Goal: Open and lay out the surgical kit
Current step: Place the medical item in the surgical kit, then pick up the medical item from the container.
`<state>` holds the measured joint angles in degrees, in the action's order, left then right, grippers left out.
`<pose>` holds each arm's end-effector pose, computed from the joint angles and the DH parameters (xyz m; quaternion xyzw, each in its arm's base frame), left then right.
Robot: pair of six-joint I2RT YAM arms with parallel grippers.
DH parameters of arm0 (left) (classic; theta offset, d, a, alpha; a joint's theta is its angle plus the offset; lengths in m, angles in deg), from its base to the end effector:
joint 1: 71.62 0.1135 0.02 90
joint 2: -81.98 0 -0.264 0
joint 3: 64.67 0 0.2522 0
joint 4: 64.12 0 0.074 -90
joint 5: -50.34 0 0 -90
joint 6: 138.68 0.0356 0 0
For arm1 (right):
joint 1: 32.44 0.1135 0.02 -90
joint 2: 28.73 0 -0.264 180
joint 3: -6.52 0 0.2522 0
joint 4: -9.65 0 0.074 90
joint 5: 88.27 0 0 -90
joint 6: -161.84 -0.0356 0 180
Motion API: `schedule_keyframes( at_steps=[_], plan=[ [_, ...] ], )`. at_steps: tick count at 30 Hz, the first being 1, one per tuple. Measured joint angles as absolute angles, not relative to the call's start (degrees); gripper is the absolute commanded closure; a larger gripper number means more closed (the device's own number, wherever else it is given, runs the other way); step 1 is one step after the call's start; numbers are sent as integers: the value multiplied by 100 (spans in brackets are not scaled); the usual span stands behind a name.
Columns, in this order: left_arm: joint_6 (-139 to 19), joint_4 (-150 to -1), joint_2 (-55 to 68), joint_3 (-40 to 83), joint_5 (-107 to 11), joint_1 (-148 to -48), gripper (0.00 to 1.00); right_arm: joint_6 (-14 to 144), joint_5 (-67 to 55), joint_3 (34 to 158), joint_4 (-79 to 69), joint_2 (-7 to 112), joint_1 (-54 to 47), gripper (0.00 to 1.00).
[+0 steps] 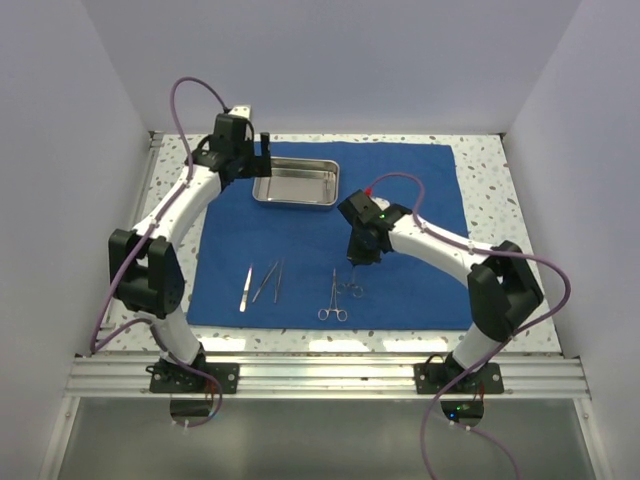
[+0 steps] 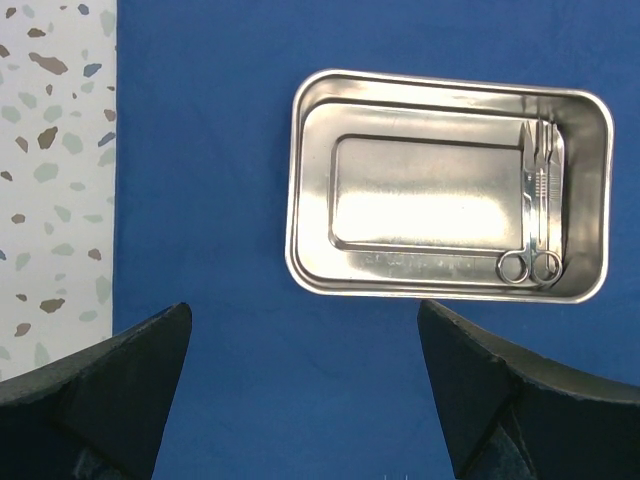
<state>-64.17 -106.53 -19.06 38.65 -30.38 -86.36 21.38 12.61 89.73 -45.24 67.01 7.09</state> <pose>0.3941 -0.0977 0.3123 -0.0400 0.9036 -0.0388 0.4248 0.2622 0.2077 0.2209 0.1114 0.9700 0.0721 0.2036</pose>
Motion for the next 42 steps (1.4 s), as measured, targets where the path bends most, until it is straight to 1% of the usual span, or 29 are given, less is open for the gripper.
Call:
schedule_keyframes(
  at_steps=[5,12,14,15,16,17,21,24,34,38,42],
  plan=[
    [-6417,-10762,-1906,3905,-3018,-8708,0,2133,1269,8908,-4165,6843,1021,100],
    [-6421,-10869,-1985,4206,-2992,-8910,0,2230,1261,8208,-3396,7239,1253,100],
    [-6447,-10889,-2035,4300,-2974,-8977,0,2330,1274,8206,-3265,7226,1253,55],
    [-6467,-10891,-2065,4346,-2970,-9004,0,2361,1263,8202,-3225,7226,1253,35],
    [-6484,-10891,-2094,4388,-2957,-9023,0,2407,1258,8204,-3127,7208,1253,8],
    [-6513,-10891,-2120,4425,-2955,-9043,0,2470,1269,8204,-3029,7171,1270,1],
    [-6565,-10889,-2323,4656,-2959,-9087,0,2759,1407,8241,-3114,6808,1279,1],
    [-6563,-10858,-2708,5026,-2928,-9163,1,2936,1586,8521,-3525,6305,1264,1],
    [-6557,-10729,-4815,6379,-2826,-9613,4,3401,2382,9970,-4784,4279,1251,1],
    [-6559,-10740,-5466,6781,-2793,-9670,4,3462,2677,10114,-5335,3766,1242,1],
    [-6552,-10703,-5814,7074,-2708,-9729,4,3462,2889,10114,-5870,3521,1240,1]
  ],
)
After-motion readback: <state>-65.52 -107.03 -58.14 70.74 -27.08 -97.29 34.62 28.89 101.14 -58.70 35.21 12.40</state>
